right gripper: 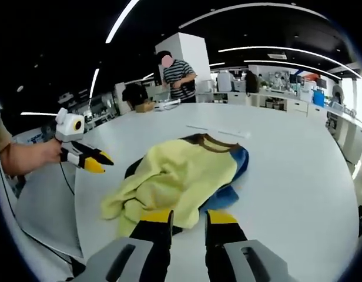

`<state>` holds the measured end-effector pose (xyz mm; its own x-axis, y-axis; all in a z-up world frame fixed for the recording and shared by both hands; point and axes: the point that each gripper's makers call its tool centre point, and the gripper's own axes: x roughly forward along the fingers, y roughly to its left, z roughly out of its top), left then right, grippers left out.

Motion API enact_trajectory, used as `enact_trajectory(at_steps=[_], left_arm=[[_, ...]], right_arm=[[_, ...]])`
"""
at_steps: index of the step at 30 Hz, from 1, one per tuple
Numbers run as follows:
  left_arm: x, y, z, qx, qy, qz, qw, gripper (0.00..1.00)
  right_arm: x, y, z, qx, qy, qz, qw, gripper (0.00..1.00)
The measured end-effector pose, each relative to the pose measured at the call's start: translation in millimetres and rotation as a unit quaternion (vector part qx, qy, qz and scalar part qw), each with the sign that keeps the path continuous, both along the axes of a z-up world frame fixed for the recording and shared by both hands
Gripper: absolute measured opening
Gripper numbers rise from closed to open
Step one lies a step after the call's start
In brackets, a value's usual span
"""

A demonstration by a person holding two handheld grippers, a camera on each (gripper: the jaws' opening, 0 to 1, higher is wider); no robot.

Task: Fold the garment on the visible template until the final outline fits inside the template.

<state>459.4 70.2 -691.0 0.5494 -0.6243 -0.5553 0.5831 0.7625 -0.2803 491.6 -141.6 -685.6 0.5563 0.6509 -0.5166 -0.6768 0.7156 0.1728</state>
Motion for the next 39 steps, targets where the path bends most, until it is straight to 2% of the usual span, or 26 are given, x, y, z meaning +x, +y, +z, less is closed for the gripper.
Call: enact_trajectory(at_steps=[4,19,22,32,39], left_arm=[[-4.9,-2,-6.9,0.000,0.009,-0.003,1.0000,0.24],[-18.2,-10,-42.6,0.041,0.034,-0.034,0.9980,0.19],[-17.8,-10,-45.5,0.052,0.028,-0.039,0.9975,0.16],[-16.2,-21,-54.7,0.055,0.030,-0.049,0.9968,0.15],[-13.2,-23,-58.7,0.058,0.030,-0.050,0.9966,0.09]], right_arm=[[-5,2,-7.9,-0.001,0.008,0.002,1.0000,0.17],[-17,12,-34.0,-0.015,0.033,0.023,0.9991,0.13],[-18,14,-38.8,-0.018,0.038,0.027,0.9988,0.13],[-20,21,-50.9,-0.020,0.049,0.034,0.9980,0.12],[-19,22,-59.9,-0.027,0.054,0.039,0.9974,0.10]])
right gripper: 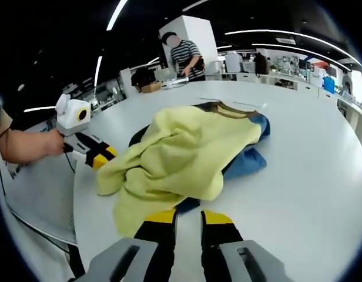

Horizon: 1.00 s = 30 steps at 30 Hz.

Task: Fold the garment on the visible template until the final outline fits inside the template.

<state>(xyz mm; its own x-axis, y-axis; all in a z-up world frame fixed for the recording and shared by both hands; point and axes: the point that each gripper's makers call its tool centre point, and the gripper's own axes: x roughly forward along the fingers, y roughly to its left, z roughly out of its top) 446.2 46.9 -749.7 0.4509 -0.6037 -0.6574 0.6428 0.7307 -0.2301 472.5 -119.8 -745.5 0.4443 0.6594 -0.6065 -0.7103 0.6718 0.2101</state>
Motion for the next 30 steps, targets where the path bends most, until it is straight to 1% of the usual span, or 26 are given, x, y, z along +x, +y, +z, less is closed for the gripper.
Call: enact_trajectory(at_steps=[7,11,15,16,21,24,27,30], left_arm=[[2.0,-2,-3.4,0.008,-0.003,-0.002,1.0000,0.05],[2.4,-4,-3.5,0.007,-0.005,-0.001,1.0000,0.03],[3.1,-5,-4.1,0.008,-0.005,0.000,1.0000,0.02],[3.1,-6,-4.0,0.008,-0.006,0.000,1.0000,0.02],[3.3,-7,-5.3,0.011,-0.007,0.000,0.9999,0.01],[3.4,-7,-5.9,0.013,-0.008,0.000,0.9999,0.01],[3.4,-8,-6.9,0.016,-0.011,-0.001,0.9998,0.00],[3.6,-8,-7.4,0.019,-0.013,-0.002,0.9997,0.00]], right_arm=[[2,5,-8.1,-0.001,0.003,0.001,1.0000,0.10],[6,8,-5.6,0.001,-0.006,0.000,1.0000,0.11],[9,13,-6.8,-0.019,-0.029,0.011,0.9993,0.10],[8,15,-7.2,-0.031,-0.042,0.026,0.9983,0.10],[9,15,-10.1,-0.058,-0.070,0.045,0.9948,0.06],[8,15,-10.4,-0.060,-0.074,0.050,0.9942,0.01],[6,17,-10.7,-0.067,-0.085,0.059,0.9924,0.00],[7,17,-11.0,-0.065,-0.084,0.056,0.9927,0.00]])
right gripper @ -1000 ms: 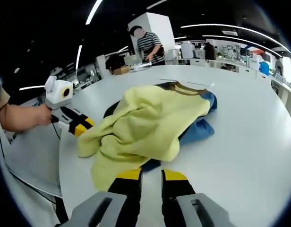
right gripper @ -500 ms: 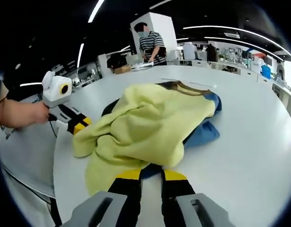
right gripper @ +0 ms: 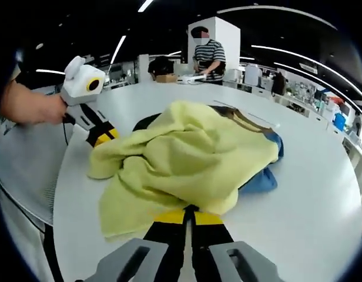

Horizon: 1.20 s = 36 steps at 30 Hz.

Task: Fold the garment on the visible template until the final outline fits inside the template.

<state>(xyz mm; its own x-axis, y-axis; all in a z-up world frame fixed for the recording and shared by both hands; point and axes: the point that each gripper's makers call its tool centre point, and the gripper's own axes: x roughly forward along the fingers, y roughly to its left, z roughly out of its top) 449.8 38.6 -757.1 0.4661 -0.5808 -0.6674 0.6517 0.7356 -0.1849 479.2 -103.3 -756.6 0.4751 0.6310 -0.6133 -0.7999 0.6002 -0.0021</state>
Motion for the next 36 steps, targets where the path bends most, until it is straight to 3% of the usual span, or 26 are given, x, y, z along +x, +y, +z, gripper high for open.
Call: enact_trajectory(at_steps=[12,36], left_arm=[[0.5,6,4.6,0.004,-0.007,0.008,0.9999,0.00],[11.7,40,27.1,0.006,-0.030,0.045,0.9985,0.00]], right_arm=[[3,-10,5.7,0.014,0.001,-0.021,0.9997,0.00],[27,-68,22.7,0.026,-0.006,-0.101,0.9945,0.00]])
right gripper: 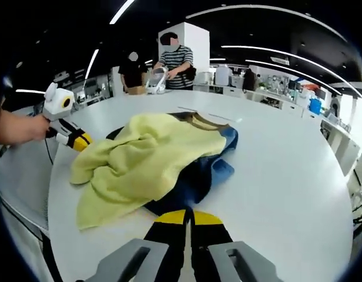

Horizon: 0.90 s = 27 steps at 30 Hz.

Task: Fold the garment on the visible template until the final outline fits inside the template.

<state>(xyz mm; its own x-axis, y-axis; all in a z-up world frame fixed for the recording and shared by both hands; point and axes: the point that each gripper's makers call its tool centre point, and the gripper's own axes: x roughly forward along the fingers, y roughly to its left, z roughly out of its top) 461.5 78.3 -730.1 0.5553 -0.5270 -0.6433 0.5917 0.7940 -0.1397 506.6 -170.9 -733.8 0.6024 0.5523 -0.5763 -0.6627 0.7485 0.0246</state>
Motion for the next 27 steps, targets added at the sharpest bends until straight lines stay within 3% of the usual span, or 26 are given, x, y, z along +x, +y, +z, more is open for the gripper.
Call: enact_trajectory(at_steps=[27], left_arm=[[-3.6,73,8.3,0.016,-0.013,0.071,0.9973,0.00]], right_arm=[[7,-66,8.6,-0.029,-0.013,-0.064,0.9975,0.00]])
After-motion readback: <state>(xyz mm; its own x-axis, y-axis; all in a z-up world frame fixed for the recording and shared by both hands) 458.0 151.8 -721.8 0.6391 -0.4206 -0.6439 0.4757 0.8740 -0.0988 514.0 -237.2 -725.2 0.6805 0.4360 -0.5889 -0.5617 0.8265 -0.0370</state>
